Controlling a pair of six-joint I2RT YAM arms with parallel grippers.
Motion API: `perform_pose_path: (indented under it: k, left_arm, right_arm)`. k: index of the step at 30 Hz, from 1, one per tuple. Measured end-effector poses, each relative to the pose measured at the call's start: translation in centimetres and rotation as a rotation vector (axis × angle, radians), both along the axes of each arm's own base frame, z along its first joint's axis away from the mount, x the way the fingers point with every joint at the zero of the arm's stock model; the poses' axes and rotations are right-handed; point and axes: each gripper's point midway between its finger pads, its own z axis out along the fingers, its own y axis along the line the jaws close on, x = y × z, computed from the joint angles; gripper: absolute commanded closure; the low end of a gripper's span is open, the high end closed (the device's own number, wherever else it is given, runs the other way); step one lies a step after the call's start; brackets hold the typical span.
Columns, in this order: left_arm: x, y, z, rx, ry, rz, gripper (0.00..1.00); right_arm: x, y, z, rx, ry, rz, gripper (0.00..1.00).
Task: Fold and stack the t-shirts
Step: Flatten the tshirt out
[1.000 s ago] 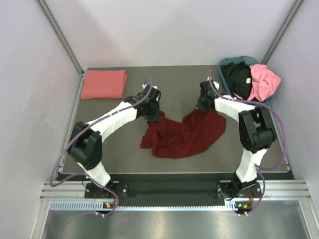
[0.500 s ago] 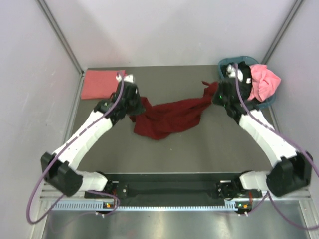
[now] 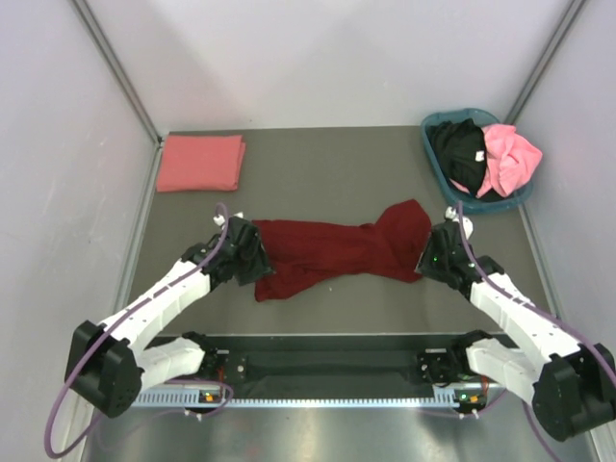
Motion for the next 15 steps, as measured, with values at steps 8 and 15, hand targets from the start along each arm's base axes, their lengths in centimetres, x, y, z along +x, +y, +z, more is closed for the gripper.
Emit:
perform_pose_path:
  k: [8,15]
  left_arm:
    - [0.5,-1.5,1.4,-0.050,-0.035,-0.028,0.46]
    - [0.6,-0.9,0.4,-0.032,-0.037,0.012,0.41]
  right_arm:
    - [0.2,0.5,1.5,0.042,-0.053,0.003,0.63]
    - [0.1,0.9,1.9,0.065,-0.066,0.017,0.63]
